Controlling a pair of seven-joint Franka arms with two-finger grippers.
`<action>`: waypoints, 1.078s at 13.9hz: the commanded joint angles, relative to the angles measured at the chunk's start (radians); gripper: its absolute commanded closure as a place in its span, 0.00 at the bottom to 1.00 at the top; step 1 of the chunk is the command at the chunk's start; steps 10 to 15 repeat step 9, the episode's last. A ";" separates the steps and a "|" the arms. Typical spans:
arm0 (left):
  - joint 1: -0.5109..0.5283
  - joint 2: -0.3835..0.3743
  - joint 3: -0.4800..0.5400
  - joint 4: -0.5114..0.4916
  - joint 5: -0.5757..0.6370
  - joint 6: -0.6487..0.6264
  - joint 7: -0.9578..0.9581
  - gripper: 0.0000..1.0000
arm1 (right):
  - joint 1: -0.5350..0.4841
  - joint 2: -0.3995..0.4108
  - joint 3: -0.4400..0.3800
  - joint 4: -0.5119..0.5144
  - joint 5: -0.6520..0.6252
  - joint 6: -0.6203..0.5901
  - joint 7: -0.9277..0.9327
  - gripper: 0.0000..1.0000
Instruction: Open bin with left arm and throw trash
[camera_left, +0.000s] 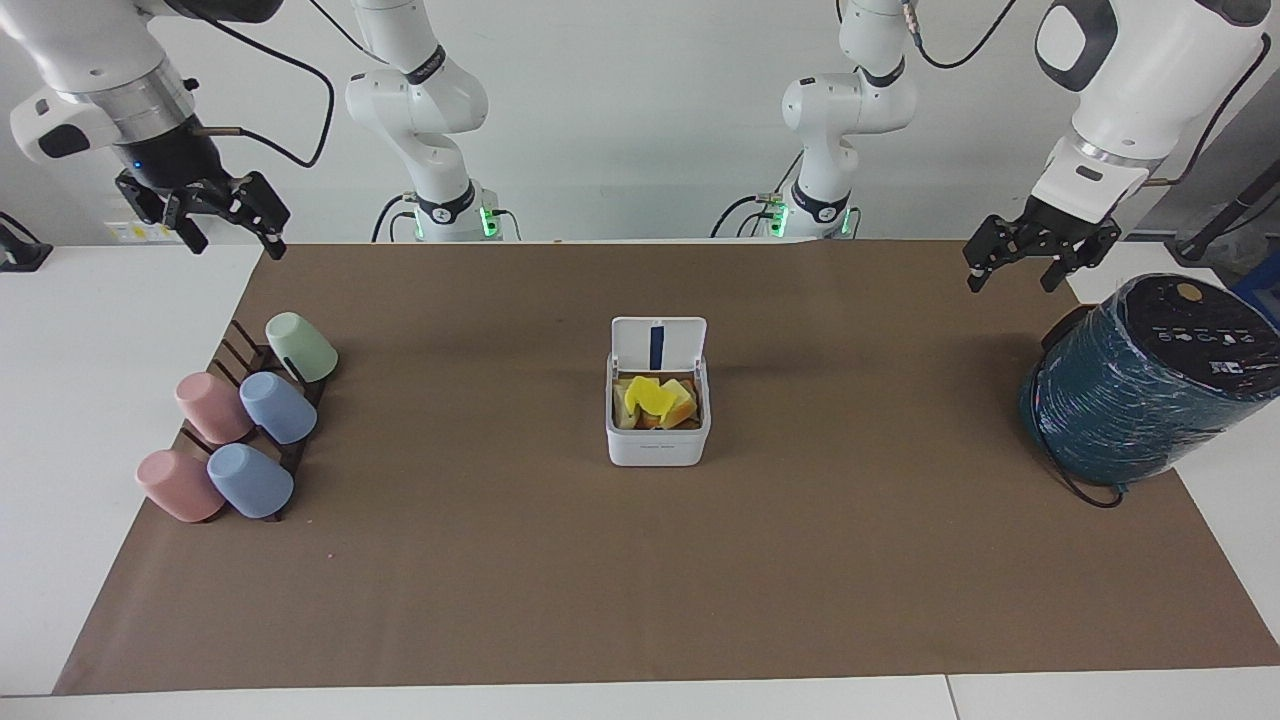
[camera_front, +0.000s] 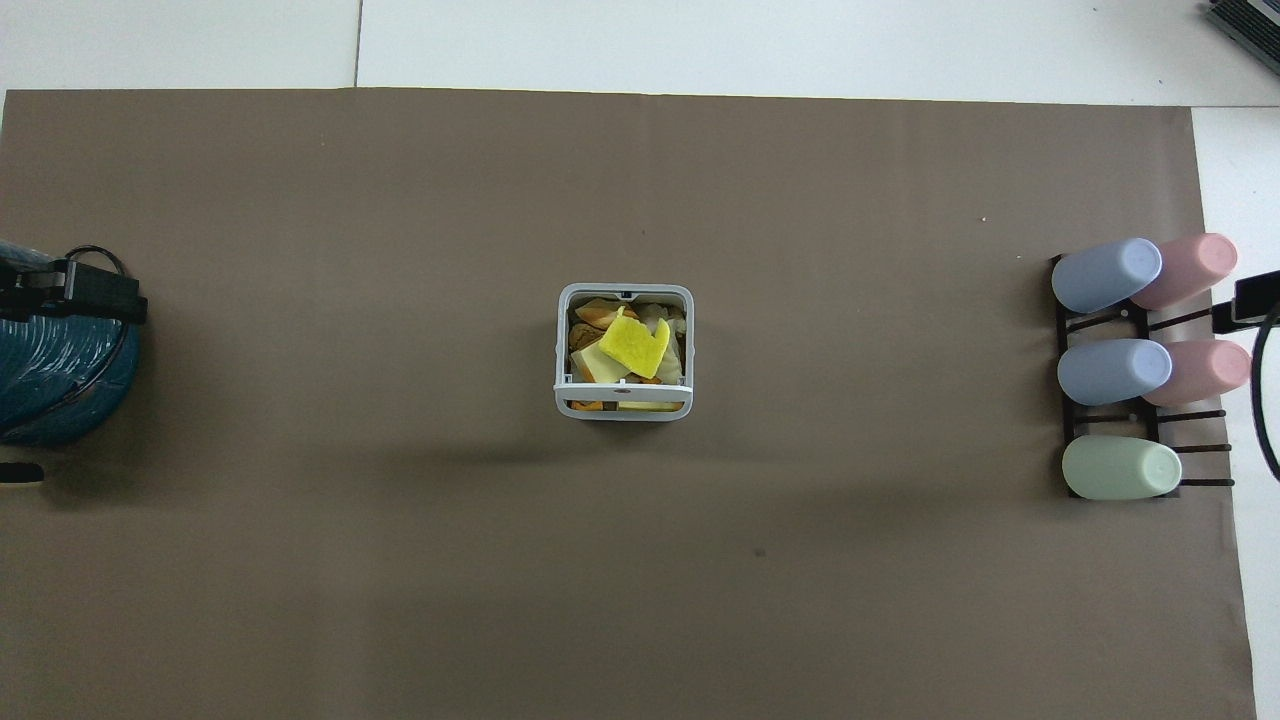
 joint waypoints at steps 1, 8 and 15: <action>-0.003 -0.029 0.002 -0.033 0.020 -0.004 0.013 0.00 | 0.028 -0.034 -0.009 -0.047 -0.011 0.007 -0.022 0.00; -0.004 -0.038 0.001 -0.049 0.020 -0.003 0.013 0.00 | 0.045 -0.036 -0.003 -0.048 -0.028 0.008 -0.017 0.00; -0.003 -0.038 0.002 -0.049 0.020 -0.003 0.013 0.00 | 0.045 -0.036 -0.003 -0.048 -0.034 0.004 -0.016 0.00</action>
